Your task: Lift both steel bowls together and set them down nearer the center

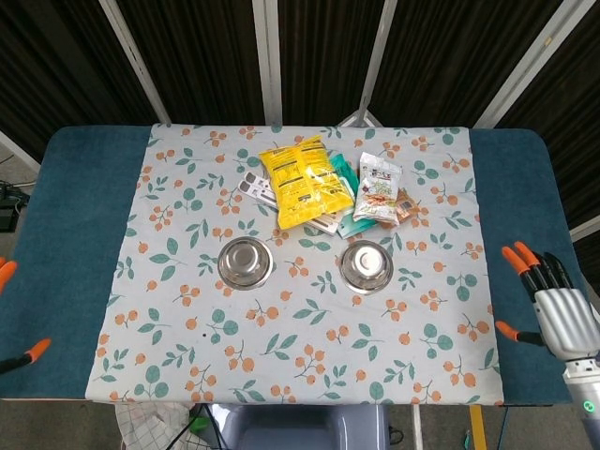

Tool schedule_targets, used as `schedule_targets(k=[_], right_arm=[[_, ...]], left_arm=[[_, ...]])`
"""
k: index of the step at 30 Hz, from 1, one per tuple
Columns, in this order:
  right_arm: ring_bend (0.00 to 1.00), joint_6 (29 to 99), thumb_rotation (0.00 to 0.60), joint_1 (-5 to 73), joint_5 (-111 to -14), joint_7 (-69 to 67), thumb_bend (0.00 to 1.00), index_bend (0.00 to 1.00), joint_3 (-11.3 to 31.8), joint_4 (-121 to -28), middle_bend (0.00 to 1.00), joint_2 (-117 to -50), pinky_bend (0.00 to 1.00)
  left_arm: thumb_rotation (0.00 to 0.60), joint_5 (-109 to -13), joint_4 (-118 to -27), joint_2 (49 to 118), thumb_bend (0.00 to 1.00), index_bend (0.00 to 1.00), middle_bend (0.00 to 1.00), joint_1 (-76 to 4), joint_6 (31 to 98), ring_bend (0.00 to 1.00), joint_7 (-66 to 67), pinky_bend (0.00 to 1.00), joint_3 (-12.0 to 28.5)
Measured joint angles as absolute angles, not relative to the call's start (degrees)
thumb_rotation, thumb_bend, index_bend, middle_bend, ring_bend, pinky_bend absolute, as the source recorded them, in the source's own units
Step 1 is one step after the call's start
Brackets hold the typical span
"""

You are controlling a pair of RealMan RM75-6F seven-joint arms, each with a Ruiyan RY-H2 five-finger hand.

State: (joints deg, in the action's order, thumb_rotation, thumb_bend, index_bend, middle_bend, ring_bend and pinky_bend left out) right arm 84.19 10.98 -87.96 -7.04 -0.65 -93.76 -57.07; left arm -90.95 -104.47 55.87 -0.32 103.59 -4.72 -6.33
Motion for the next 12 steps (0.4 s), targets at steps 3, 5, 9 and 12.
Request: schedule_targets(k=[3,5,9,12], right_arm=[[0.09,87.1,0.6,8.7,-88.9,-2.5,0.0,0.1,-1.5,-95.4,0.0,-57.2,0.0],[0.09,88.9,0.6,7.3,-89.9,-0.2,0.0,0.1,-1.9,-95.7,0.0,-57.6,0.0],[0.09,90.0,0.6,6.2,-91.2,0.7,0.0,0.1,-2.1,-95.8,0.0,-58.0,0.0],[0.09,90.6,0.6,5.5,-92.0,1.3,0.0,0.1,-2.1,-95.7,0.0,-58.1,0.0]], left_arm=[[0.6,-92.1,-100.2,59.0,0.0,0.11,0.0,3.3,107.4,0.0,-6.0,0.05,-6.9],[0.6,-92.0,-99.1,59.9,0.0,0.11,0.0,4.3,107.8,0.0,-5.4,0.05,-7.0],[0.6,-90.4,-99.6,59.6,0.01,0.13,0.0,4.8,105.7,0.0,-3.8,0.05,-6.8],[0.6,-89.8,-99.9,59.5,0.01,0.14,0.0,4.8,104.3,0.0,-3.2,0.05,-5.8]])
